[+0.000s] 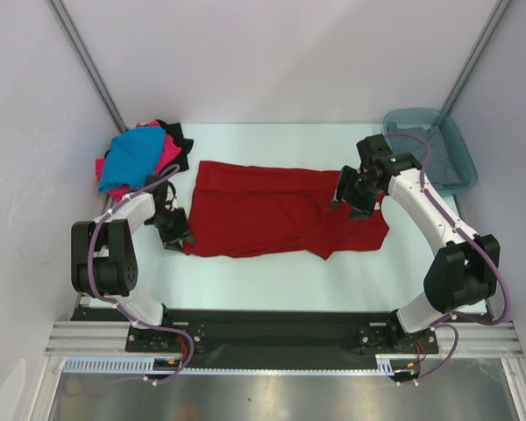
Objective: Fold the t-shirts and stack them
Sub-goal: Fold the tshirt
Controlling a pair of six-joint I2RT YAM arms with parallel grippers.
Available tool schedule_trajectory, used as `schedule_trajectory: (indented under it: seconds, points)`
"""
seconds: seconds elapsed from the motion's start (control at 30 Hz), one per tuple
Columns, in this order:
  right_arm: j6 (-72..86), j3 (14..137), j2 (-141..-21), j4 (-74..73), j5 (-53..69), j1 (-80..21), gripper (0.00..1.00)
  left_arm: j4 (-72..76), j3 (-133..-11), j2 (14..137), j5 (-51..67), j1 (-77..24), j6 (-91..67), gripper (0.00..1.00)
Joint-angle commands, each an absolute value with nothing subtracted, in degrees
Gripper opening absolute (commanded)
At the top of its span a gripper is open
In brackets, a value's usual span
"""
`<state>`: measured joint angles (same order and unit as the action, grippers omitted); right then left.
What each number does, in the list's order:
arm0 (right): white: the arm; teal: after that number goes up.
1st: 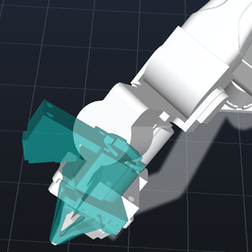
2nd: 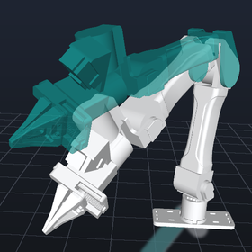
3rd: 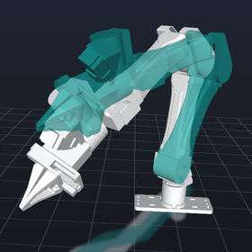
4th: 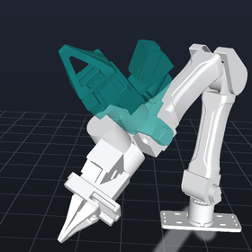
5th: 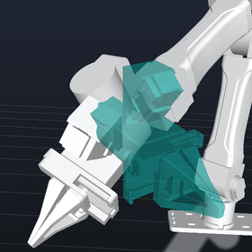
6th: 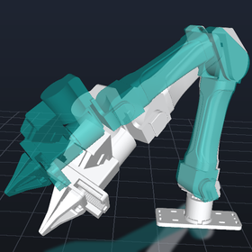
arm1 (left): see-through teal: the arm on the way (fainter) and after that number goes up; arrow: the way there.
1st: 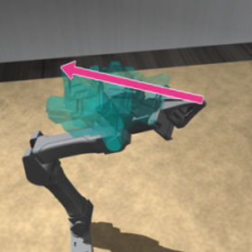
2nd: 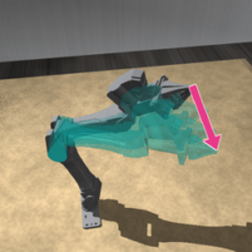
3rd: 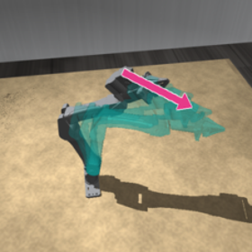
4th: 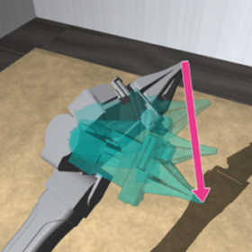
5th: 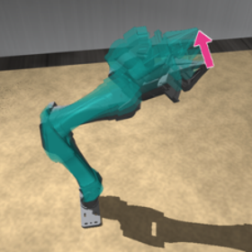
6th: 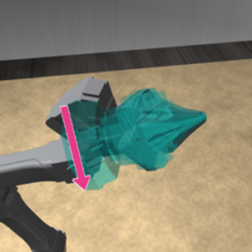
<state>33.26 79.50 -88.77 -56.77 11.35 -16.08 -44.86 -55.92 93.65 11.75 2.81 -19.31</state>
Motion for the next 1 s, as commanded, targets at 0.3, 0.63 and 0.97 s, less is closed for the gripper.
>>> schedule_trajectory:
  seconds: [0.3, 0.63, 0.97]
  points:
    - [34.19, 78.05, -86.83, -56.51, 10.20, -16.79, 0.65, -47.90, -60.37, 89.91, 10.63, 3.34, -18.46, 0.23]
    - [33.57, 78.66, -88.42, -56.51, 10.11, -16.96, 0.65, -48.87, -67.14, 92.63, 12.65, 3.43, -18.72, 0.00]
    - [31.38, 80.94, -92.19, -57.30, 6.86, -15.03, 0.63, -49.83, -78.47, 103.69, 12.92, 3.43, -16.96, 0.02]
